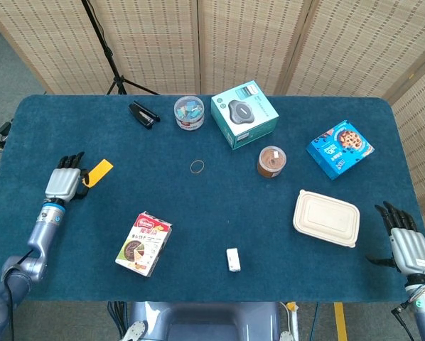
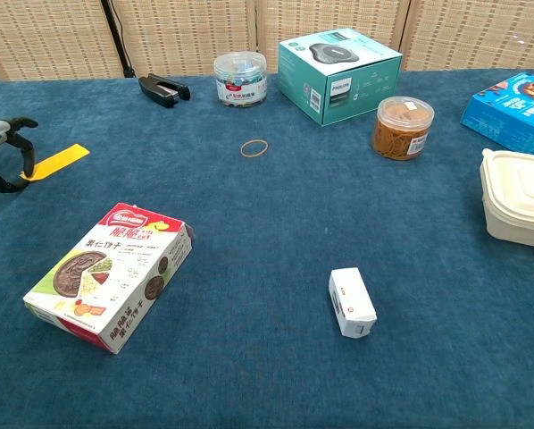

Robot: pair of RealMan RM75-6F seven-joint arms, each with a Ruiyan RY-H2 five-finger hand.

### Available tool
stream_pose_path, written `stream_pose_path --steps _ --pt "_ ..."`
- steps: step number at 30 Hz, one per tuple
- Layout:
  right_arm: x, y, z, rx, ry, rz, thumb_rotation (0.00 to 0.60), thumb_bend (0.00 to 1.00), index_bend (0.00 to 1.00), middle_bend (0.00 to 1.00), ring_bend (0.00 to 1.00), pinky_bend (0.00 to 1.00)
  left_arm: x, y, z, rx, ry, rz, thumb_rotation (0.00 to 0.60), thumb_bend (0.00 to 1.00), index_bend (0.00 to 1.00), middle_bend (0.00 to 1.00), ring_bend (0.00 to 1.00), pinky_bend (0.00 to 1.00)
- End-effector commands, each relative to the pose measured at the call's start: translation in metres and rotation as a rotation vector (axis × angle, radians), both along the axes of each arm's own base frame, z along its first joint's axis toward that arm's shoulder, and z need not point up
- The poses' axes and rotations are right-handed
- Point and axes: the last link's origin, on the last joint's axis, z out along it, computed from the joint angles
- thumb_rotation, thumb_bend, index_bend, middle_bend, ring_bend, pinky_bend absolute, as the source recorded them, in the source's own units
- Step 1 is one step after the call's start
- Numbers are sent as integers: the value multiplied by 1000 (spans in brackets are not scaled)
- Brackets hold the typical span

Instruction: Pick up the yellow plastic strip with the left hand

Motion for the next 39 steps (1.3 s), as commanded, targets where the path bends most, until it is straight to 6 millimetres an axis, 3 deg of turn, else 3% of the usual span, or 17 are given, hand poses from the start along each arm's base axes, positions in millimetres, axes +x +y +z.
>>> stream_pose_path --steps 1,13,21,28,39 --pt "0 0 0 1 2 0 600 0 0 0 0 0 0 0 -1 -2 4 1 600 364 568 0 0 0" --pt "0 0 0 8 0 1 600 0 0 0 0 0 2 2 -3 -1 10 1 600 467 570 0 0 0" --pt "0 0 0 9 -2 1 600 0 0 0 0 0 2 3 -3 -1 14 -2 600 468 620 0 0 0" --pt "0 0 0 9 -4 2 600 0 0 0 0 0 3 3 -4 0 18 -4 600 477 728 0 0 0" --pt "0 0 0 9 -7 4 600 0 0 0 0 0 7 7 2 26 4 -18 600 489 755 0 0 0"
